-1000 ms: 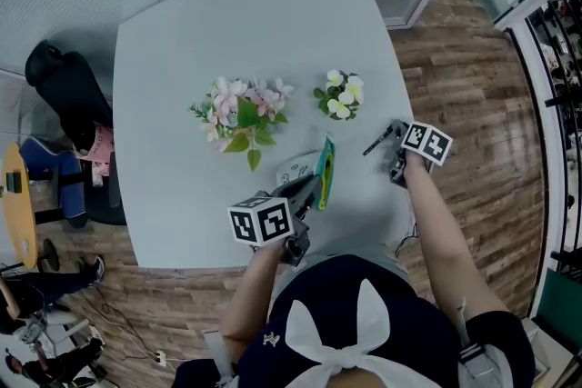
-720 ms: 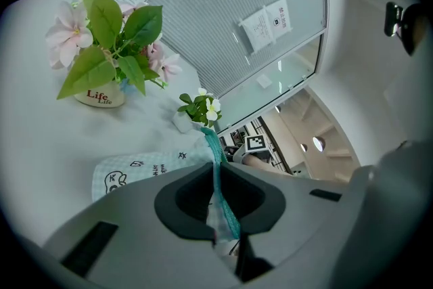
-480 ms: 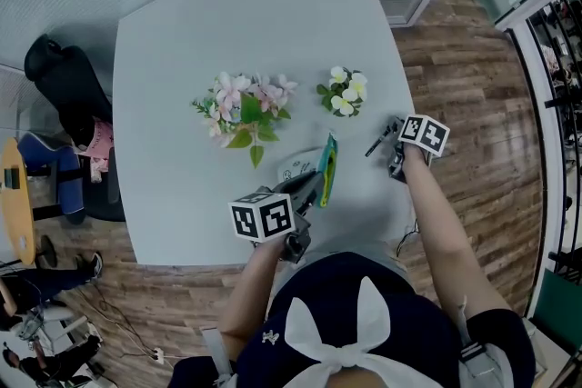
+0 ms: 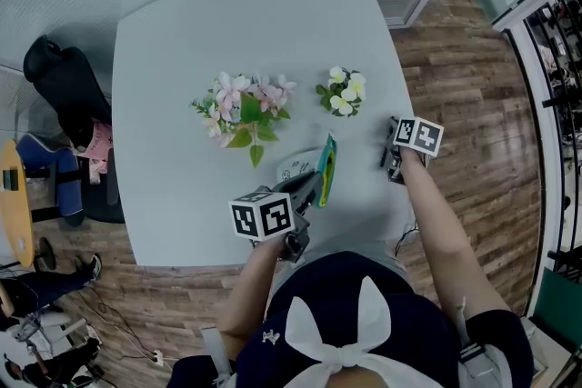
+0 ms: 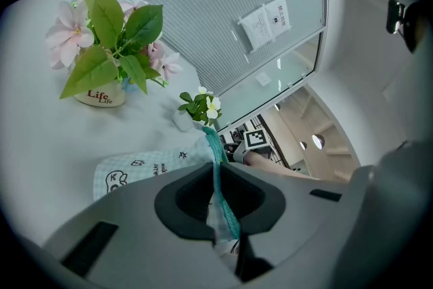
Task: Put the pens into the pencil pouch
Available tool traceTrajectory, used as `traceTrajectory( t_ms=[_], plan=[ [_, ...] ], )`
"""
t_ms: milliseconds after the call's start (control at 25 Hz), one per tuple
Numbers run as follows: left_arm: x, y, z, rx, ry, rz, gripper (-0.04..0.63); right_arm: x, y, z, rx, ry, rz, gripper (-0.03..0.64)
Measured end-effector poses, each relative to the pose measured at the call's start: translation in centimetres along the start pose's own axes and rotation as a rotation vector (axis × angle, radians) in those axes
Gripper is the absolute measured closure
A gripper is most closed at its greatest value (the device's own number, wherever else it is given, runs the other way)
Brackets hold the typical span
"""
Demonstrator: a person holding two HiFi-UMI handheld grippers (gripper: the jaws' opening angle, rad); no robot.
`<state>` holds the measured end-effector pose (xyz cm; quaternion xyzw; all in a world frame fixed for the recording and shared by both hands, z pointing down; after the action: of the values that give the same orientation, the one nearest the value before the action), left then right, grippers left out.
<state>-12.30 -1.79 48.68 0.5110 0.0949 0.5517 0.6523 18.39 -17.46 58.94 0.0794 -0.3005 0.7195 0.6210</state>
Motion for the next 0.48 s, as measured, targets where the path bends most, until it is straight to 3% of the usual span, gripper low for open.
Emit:
traceTrajectory(
  t_ms=[480],
  plan=[
    [0.3,-0.3,-0.4,-0.011,-0.001,0.027,0.548,-0.8,-0.6,-3.0,-0.05,-0.083,0.036,0.565]
  ],
)
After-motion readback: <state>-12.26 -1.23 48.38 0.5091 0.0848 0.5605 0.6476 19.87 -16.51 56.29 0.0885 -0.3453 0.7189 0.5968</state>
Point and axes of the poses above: the fingertips, and each gripper's own axes: z forward along the fingers, y to its left, x out of its underside, the point moved 10 cm from there along -z, backward along the fingers, and after that the axes turned 2 degrees about -y, right-handed, at the moved point
